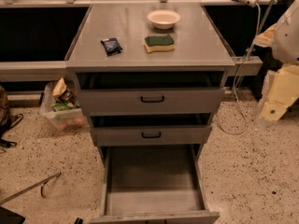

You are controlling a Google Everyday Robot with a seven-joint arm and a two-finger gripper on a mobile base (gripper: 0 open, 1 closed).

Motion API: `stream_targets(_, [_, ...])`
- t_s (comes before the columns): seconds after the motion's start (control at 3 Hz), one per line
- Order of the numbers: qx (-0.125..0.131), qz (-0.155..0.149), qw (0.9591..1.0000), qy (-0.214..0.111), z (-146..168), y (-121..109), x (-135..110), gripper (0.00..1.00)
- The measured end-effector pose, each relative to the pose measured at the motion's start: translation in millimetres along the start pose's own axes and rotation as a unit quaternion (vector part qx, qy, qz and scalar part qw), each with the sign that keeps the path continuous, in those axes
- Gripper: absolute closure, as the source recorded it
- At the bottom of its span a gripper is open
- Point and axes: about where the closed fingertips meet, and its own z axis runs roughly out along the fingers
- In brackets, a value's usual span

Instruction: Place sponge into bottom drawer

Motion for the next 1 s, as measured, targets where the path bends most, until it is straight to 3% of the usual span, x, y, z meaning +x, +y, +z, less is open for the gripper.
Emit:
stream_targets(0.33, [0.000,0.000,1.0000,0.000,0,0,0,0.00])
stream_targets(0.67, [0.004,-0.012,0.9999,-0.003,10,-19,-5,0.00])
stream_targets(1.0, [0.005,-0.027,0.9994,-0.021,34,-56,-10,0.00])
